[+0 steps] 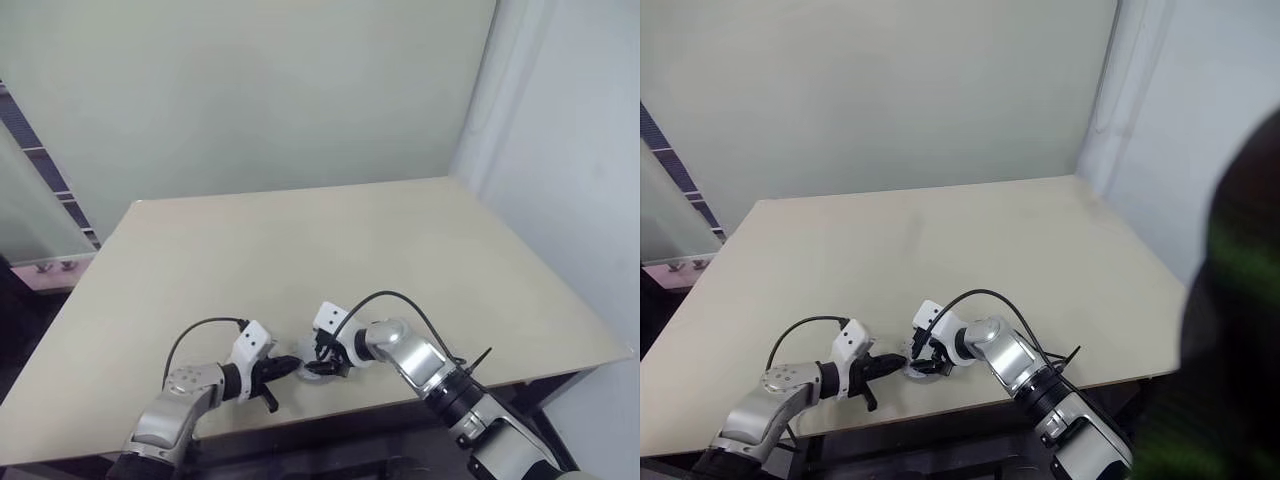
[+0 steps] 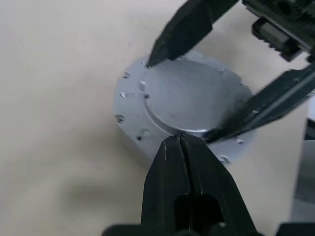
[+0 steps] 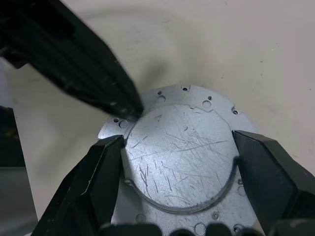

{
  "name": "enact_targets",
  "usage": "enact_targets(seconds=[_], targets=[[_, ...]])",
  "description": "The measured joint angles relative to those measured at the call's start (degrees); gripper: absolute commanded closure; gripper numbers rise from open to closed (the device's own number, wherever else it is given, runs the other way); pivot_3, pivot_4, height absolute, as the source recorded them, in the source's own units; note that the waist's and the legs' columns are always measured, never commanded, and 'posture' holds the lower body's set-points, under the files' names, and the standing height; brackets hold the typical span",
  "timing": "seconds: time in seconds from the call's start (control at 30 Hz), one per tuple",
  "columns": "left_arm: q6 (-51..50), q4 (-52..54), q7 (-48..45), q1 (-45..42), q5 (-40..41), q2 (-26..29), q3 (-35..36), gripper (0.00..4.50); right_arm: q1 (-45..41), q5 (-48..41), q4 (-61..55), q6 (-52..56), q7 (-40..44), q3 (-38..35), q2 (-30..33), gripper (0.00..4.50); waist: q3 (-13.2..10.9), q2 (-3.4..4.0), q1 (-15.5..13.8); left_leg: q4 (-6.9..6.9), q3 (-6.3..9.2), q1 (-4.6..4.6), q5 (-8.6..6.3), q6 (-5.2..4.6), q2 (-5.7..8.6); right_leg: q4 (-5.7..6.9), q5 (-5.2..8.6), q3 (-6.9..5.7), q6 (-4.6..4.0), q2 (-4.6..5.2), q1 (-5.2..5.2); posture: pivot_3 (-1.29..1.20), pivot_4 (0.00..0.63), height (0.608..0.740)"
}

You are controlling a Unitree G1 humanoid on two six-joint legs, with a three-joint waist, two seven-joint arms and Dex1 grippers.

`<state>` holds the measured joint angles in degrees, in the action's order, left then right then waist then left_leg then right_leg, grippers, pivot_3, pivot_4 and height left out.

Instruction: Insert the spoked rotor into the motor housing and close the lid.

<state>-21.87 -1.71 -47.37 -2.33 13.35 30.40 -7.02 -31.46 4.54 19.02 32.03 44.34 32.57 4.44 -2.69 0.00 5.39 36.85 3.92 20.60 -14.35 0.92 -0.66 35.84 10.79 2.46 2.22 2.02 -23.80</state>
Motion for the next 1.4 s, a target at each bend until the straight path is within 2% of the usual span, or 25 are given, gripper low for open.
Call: enact_targets(seconds=[0.37,0.4,0.47,0.77,1.07,1.27,1.4], targets=[[3.31,-3.47,0.74,-2.35,-3.12,-1.55,-1.46,4.50,0.46,0.05,-1.19,0.63,-0.23,0.03,0.99,1.20,0.22,0.32,-0.85,0.07,0.06,-0.15,-0.01,0.01,0.07,-0.09,0.01,0.01,0.01,0.02,0.25,0.00,0.000,0.740],[3.31,-3.50,0.57,-2.43,-3.25,-1.55,-1.47,4.50,0.46,0.12,-1.32,0.80,-0.26,0.11,1.08,0.47,0.22,0.31,-0.89,0.06,0.06,-0.14,-0.01,0.01,0.07,-0.09,0.01,0.02,0.01,0.02,0.25,0.00,0.000,0.740],[3.32,-3.50,0.43,-2.47,-3.33,-1.55,-1.47,4.50,0.46,0.08,-1.65,1.31,0.10,0.12,1.20,0.05,0.23,0.31,-0.89,0.06,0.06,-0.13,-0.01,0.01,0.07,-0.09,0.01,0.01,0.01,0.02,0.25,0.00,0.000,0.740],[3.30,-3.49,-0.30,-2.53,-3.37,-1.55,-1.50,4.50,0.16,-2.13,-1.96,5.61,0.38,-2.92,0.12,0.05,0.22,0.30,-1.12,0.07,0.07,-0.09,-0.01,0.01,0.07,-0.08,0.01,0.01,0.01,0.02,0.24,0.00,0.000,0.740],[3.27,-3.50,-0.71,-2.64,-3.40,-1.54,-1.49,4.50,-2.45,-10.04,-0.99,17.86,-2.31,-17.07,-0.48,0.05,0.21,0.31,-1.14,0.07,0.07,0.00,0.00,0.00,0.08,-0.08,0.00,0.01,0.01,0.01,0.17,0.00,0.000,0.740],[3.31,-3.50,-0.97,-2.69,-3.40,-1.55,-1.53,4.50,-4.84,-16.47,2.78,33.16,-8.18,-30.15,-1.54,0.05,0.20,0.32,-1.19,0.05,0.07,0.04,0.00,0.00,0.08,-0.08,0.00,0.02,0.01,0.01,0.16,0.00,0.000,0.740],[3.31,-3.51,-1.11,-2.69,-3.45,-1.57,-1.56,4.50,-4.67,-19.06,4.11,39.73,-10.01,-33.86,-1.88,0.05,0.19,0.33,-1.17,0.05,0.06,0.07,0.00,-0.01,0.08,-0.08,0.00,0.03,0.01,0.01,0.13,0.00,0.000,0.740]])
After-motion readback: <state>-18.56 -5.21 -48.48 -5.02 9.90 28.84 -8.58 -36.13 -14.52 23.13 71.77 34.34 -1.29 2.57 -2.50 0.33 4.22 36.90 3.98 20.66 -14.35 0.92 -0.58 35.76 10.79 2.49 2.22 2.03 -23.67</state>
